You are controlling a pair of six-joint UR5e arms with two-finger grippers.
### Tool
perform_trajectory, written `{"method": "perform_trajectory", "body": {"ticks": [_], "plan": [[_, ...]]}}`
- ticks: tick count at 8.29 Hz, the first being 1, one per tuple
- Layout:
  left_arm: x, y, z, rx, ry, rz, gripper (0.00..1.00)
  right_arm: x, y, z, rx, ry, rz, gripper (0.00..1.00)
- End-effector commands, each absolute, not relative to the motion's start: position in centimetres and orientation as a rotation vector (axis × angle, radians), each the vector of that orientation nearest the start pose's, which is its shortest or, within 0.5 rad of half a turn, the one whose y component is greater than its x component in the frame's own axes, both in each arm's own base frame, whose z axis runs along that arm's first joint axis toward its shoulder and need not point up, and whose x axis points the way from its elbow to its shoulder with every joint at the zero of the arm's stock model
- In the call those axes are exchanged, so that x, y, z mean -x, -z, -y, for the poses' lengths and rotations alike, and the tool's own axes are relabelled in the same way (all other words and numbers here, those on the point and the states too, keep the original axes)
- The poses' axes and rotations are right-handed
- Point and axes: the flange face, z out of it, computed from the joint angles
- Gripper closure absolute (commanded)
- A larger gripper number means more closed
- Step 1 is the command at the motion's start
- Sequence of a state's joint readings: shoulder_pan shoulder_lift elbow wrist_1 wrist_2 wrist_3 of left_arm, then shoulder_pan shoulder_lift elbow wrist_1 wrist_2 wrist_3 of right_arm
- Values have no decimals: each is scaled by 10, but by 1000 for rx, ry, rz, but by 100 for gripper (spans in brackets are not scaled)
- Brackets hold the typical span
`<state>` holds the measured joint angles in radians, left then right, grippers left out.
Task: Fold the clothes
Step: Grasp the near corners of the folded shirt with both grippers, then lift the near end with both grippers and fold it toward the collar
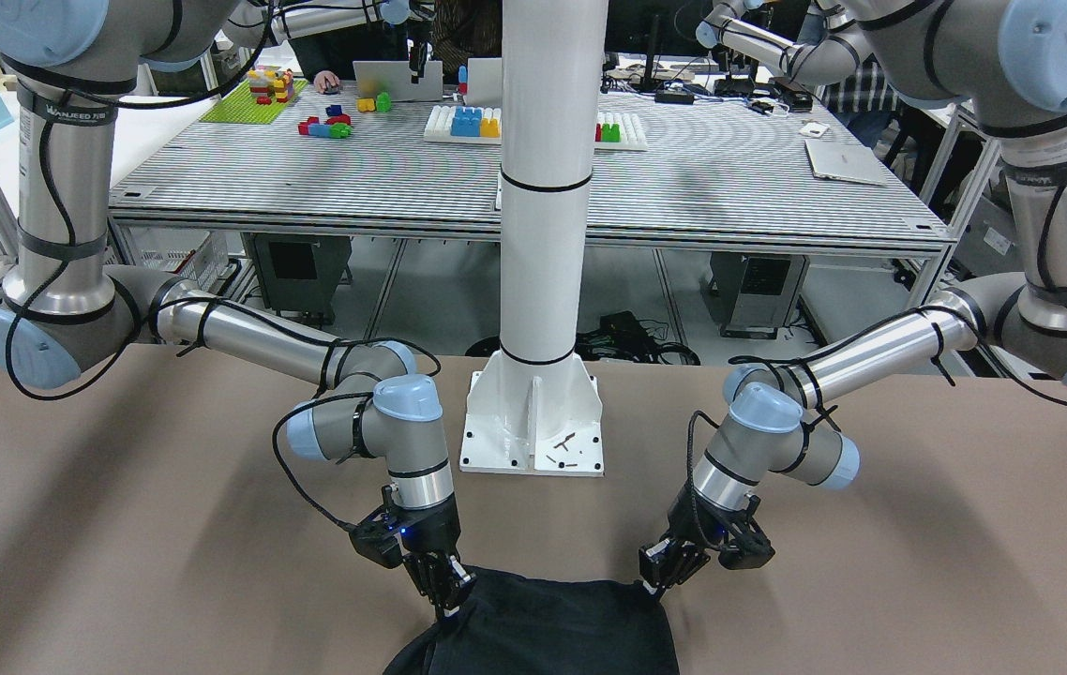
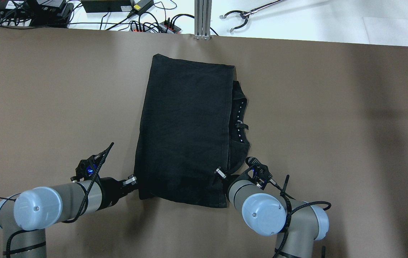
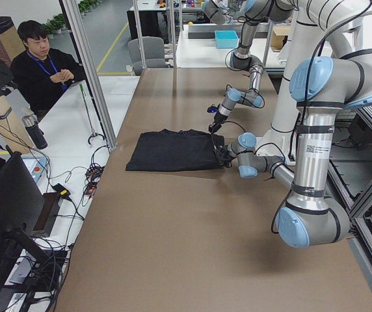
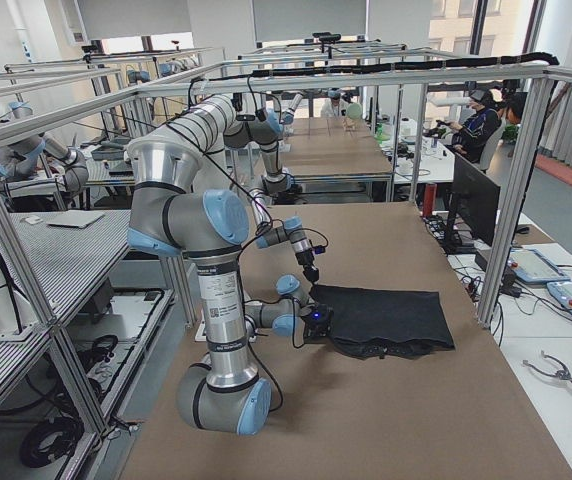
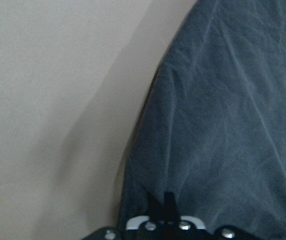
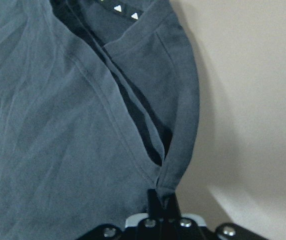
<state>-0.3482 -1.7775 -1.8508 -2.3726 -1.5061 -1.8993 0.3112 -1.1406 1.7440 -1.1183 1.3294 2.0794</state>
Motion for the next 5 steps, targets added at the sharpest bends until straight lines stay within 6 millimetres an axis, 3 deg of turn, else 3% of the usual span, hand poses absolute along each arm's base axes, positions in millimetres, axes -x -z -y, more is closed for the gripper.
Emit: {"method": "perform_trajectory", "body": {"ticks": [1,2,3,4,5], "plan": [[-442,-272,304,-24,584,-1333,100,510,-272,327,-137,-769,1127,100],[-420,-253,290,5,568,-1357,100,486,-256,304,-95,-735,1114,100],[-392,-246,261,71,516,-1375,100,453,-240,254,-26,-653,1118,100],[-357,-237,246,79,502,-1397,100,425,-222,225,-1,-613,1129,100],[-345,-228,246,73,507,-1401,100,412,-210,223,0,-613,1119,100]]}}
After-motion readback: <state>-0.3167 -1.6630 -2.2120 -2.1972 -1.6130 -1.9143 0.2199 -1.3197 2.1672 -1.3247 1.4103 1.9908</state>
